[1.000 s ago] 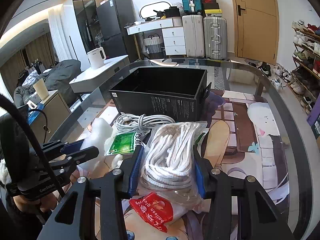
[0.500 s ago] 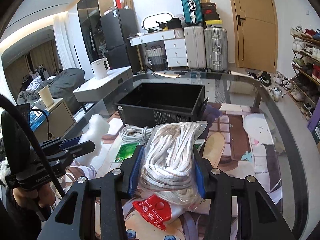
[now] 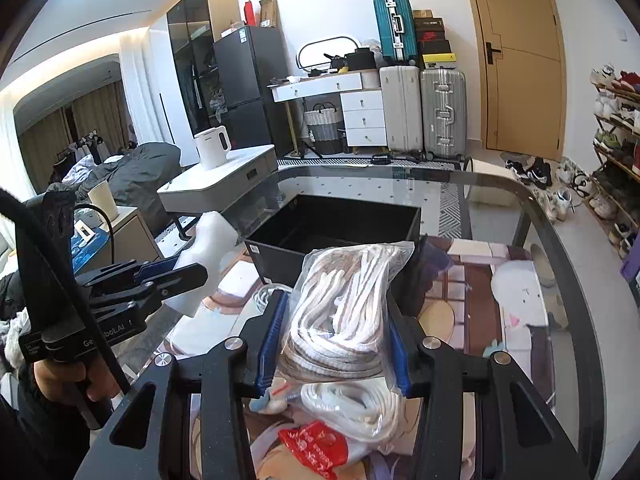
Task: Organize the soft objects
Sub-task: 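Carry the foam sleeve and bagged rope over the black box with both grippers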
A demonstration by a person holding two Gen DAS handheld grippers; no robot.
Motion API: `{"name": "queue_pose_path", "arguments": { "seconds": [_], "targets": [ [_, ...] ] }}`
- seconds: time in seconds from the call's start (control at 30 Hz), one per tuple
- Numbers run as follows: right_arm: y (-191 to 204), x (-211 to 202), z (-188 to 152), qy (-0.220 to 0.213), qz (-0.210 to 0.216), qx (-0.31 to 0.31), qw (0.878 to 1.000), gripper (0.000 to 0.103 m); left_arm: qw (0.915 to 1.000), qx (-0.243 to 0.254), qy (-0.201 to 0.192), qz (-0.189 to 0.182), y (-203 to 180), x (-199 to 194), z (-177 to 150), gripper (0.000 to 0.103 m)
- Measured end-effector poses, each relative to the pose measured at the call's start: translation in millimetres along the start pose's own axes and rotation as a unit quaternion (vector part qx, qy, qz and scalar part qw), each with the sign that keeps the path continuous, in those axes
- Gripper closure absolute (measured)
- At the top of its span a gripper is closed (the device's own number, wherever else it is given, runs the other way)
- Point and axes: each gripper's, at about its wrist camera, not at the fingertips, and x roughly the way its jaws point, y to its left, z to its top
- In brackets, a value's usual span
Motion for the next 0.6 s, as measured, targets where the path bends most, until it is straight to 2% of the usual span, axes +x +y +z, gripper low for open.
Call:
{"name": "queue_pose_path", "arguments": {
  "seconds": [0.6],
  "targets": [
    [-8, 25, 36, 0.013, 0.013, -0.007, 1.0, 0.058, 0.9994, 0.03, -0.015, -0.007, 3, 26, 38, 0.077]
  ]
}}
